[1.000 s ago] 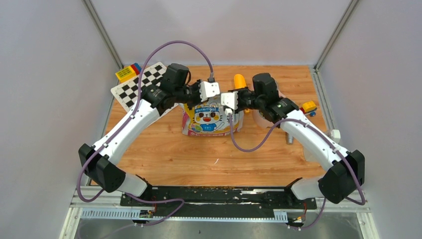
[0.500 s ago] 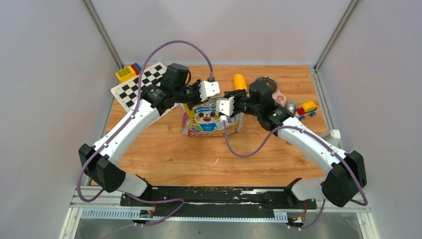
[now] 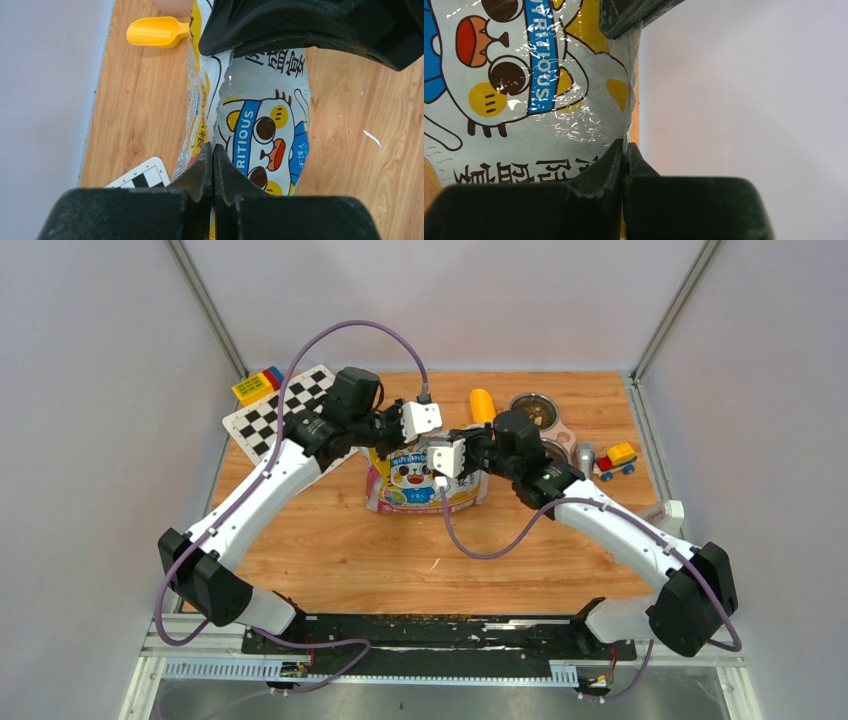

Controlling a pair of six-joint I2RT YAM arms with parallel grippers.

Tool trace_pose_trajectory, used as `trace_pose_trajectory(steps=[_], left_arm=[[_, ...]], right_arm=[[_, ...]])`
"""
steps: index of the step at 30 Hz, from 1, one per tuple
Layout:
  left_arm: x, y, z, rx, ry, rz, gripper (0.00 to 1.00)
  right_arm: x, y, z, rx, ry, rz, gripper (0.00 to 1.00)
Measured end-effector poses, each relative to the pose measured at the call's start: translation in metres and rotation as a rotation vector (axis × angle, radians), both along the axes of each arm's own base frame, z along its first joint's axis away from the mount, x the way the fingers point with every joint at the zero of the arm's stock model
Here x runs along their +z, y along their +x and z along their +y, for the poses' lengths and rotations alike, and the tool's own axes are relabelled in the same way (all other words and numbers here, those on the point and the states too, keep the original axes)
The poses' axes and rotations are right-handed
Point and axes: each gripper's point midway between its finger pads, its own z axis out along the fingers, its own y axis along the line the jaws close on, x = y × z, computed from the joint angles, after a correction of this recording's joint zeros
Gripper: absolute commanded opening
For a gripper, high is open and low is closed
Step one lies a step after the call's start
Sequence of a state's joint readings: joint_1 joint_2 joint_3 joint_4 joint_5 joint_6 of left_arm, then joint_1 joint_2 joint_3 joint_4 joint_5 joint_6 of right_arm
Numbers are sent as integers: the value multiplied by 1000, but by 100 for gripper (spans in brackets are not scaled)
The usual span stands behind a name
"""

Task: Serve the pet food
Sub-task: Close the pet food bag at the center of the board.

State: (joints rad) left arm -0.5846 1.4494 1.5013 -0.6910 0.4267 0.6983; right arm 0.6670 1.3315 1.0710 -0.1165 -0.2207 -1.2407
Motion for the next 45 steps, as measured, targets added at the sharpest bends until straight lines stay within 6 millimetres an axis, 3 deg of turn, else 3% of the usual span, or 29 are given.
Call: trace_pose_trajectory(steps=[10, 25, 26, 28, 30, 34, 38, 45], left_arm=[[15, 1, 4, 62, -14, 17, 0], [19, 7, 0, 138, -111, 21, 1], [19, 8, 1, 139, -115, 23, 6], [19, 8, 3, 139, -123, 31, 42], [21, 10, 10, 144, -107, 10, 52], [40, 5, 33, 156, -100, -50, 63], [58, -1, 39, 136, -99, -103, 70], [48, 8, 42, 131, -40, -133, 76]], right_arm=[[11, -17, -2, -17, -7, 250, 0], [11, -17, -12, 48, 52, 355, 0], [11, -17, -11, 50, 58, 362, 0], [12, -15, -9, 49, 73, 390, 0], [11, -11, -12, 15, 86, 441, 0], [11, 4, -21, -56, 109, 505, 0], [11, 9, -26, -90, 112, 537, 0], [10, 8, -26, -88, 115, 548, 0]])
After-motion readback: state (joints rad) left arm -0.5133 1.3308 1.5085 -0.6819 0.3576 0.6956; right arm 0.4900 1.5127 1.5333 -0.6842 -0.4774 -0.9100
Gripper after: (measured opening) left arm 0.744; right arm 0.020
